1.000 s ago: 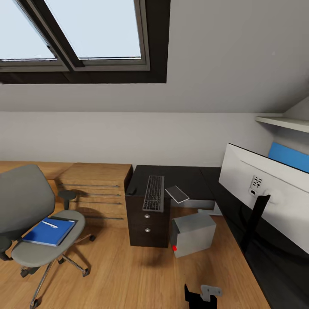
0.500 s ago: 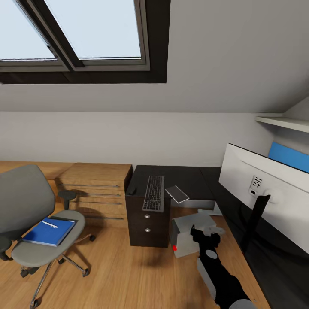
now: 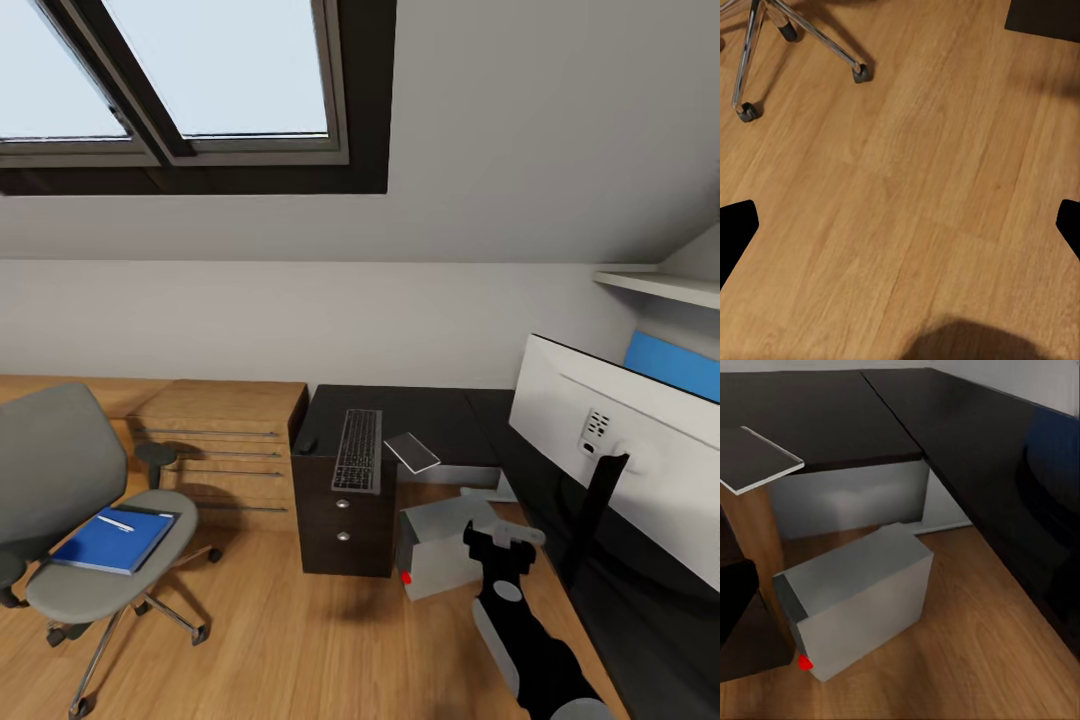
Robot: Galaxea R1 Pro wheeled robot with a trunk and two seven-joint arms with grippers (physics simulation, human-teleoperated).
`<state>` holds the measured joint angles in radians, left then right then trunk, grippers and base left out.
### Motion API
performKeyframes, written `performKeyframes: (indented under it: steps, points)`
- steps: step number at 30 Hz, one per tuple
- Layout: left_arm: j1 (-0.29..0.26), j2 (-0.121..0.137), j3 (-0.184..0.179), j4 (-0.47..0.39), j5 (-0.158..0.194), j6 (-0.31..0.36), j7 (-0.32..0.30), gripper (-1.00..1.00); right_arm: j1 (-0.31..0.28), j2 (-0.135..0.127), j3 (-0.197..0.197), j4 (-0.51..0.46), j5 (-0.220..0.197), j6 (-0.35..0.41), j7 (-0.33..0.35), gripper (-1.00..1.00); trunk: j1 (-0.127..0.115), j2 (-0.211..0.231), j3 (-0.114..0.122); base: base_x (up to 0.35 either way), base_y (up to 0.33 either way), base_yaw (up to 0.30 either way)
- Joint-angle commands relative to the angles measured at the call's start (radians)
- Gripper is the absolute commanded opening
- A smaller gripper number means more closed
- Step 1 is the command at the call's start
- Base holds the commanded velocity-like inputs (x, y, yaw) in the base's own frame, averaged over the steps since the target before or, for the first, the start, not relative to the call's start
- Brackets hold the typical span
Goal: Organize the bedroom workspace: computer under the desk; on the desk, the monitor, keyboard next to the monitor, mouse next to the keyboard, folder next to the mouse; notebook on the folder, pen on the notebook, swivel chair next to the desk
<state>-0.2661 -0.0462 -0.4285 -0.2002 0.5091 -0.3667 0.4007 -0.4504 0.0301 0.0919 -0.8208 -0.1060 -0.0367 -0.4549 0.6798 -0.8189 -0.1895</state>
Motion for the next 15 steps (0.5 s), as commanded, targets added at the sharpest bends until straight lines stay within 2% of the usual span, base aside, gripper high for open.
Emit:
performKeyframes:
  steps: [1, 5, 15]
  points:
    - [-0.001, 0.000, -0.009, 0.000, 0.006, -0.003, 0.006, 1.00, -0.001, -0.004, 0.004, 0.001, -0.011, -0.013, -0.006, 1.00, 0.000, -0.001, -0.001, 0.000, 0.000, -0.106]
    - [-0.001, 0.000, -0.009, 0.001, 0.006, -0.003, 0.006, 1.00, -0.001, -0.036, 0.004, 0.003, -0.015, -0.040, -0.006, 1.00, 0.000, -0.001, 0.000, 0.000, 0.000, -0.190]
    - [-0.001, 0.000, -0.010, 0.001, 0.006, -0.003, 0.006, 1.00, -0.001, -0.057, 0.003, 0.003, -0.015, -0.047, -0.005, 1.00, 0.000, -0.001, 0.003, 0.000, 0.000, -0.244]
